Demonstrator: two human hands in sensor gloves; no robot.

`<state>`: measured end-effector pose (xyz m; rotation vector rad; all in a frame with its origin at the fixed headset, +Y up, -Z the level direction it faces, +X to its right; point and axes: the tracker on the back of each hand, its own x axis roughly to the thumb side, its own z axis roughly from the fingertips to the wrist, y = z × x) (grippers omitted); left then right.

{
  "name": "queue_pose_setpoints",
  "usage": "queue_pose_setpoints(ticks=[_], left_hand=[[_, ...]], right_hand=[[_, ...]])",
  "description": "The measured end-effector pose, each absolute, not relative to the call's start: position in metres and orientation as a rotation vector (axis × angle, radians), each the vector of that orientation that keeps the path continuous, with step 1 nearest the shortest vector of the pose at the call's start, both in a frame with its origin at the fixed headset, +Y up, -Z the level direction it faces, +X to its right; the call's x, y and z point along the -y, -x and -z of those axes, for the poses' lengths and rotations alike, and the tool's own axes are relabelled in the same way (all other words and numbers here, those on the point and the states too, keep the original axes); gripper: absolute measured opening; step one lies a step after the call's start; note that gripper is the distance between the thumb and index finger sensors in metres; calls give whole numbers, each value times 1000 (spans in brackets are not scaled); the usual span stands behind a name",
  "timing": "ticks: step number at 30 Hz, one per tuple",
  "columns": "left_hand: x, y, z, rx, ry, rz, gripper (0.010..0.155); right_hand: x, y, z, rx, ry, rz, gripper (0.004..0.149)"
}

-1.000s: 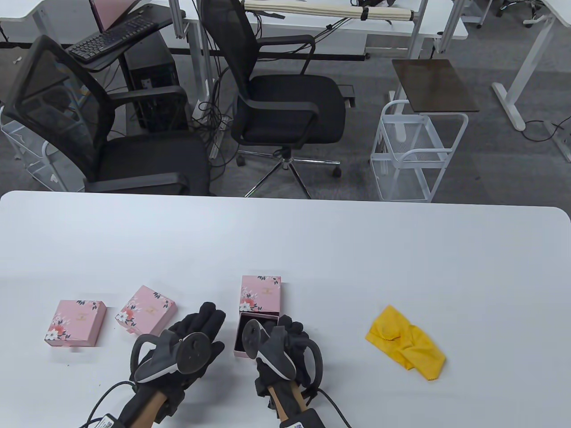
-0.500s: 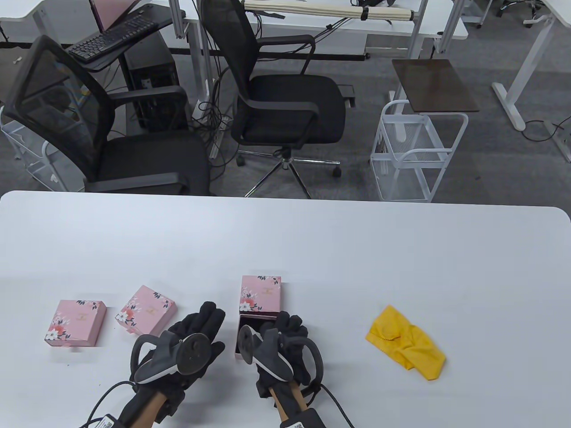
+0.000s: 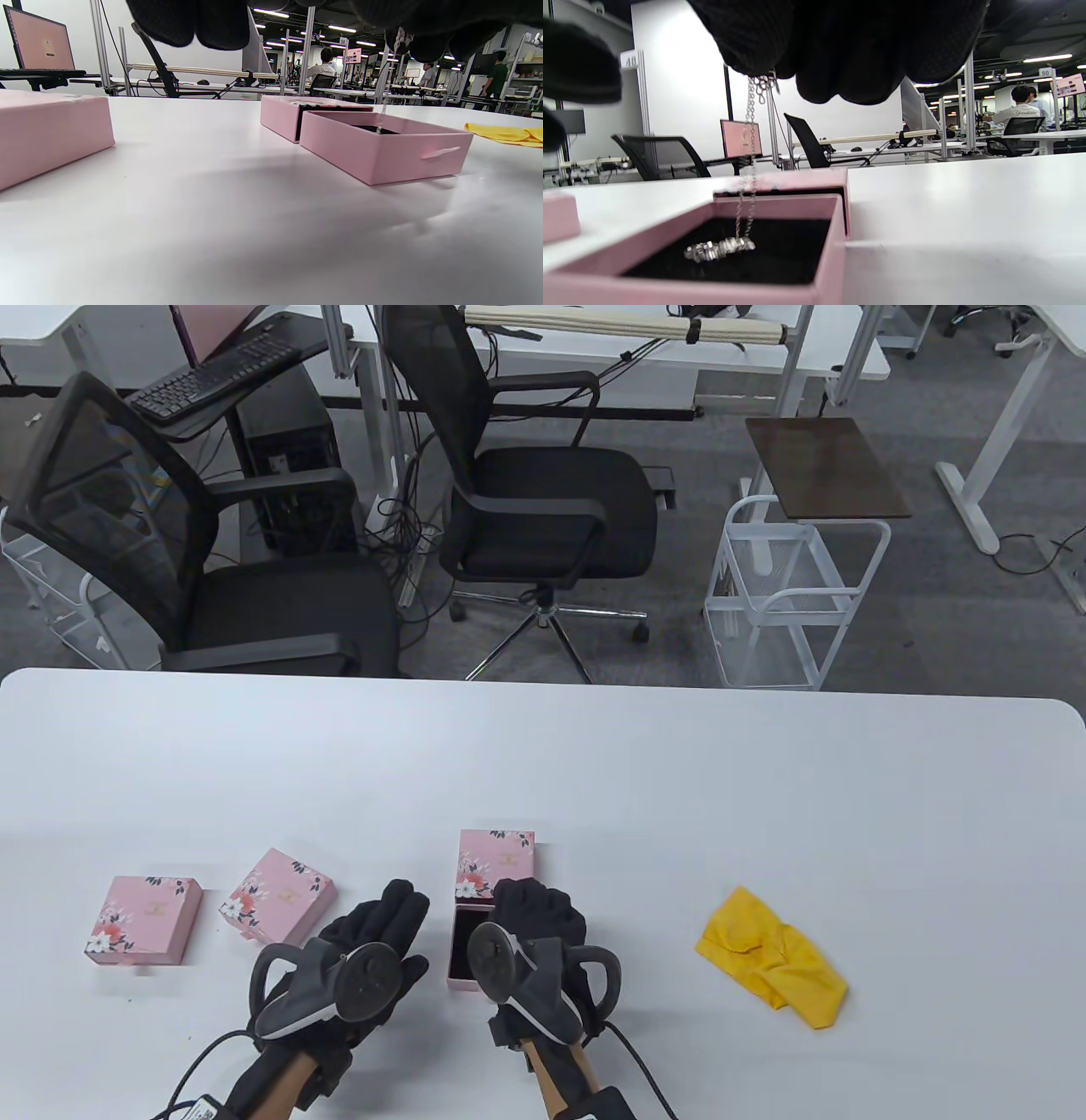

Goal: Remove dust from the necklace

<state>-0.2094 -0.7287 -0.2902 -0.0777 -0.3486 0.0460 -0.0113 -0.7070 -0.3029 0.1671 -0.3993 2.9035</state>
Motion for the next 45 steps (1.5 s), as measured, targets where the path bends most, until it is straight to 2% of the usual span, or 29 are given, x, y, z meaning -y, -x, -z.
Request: queue_pose_setpoints(ticks=[11, 19, 25, 31, 32, 35, 41, 45], left_hand=[[729, 210, 291, 343, 61, -89, 67], [722, 214, 290, 304, -19, -212, 67], [686, 204, 290, 255, -183, -442, 64], [654, 176, 302, 230, -206, -506, 63], [653, 173, 304, 229, -201, -507, 61], [655, 169, 308, 208, -198, -538, 39], [648, 184, 317, 253, -23, -621, 39], [651, 196, 325, 315, 144, -829, 39]], right_hand=[[661, 10, 297, 463, -230, -2751, 41], [637, 4, 299, 494, -237, -2637, 41], [627, -8, 297, 457, -246, -2466, 41], [619, -8, 293, 452, -291, -2393, 41], [618, -8, 292, 448, -299, -2385, 41], [617, -10, 291, 443, -307, -2364, 41], [626, -24, 302, 397, -233, -2357, 41], [636, -27, 309, 352, -213, -2349, 41]])
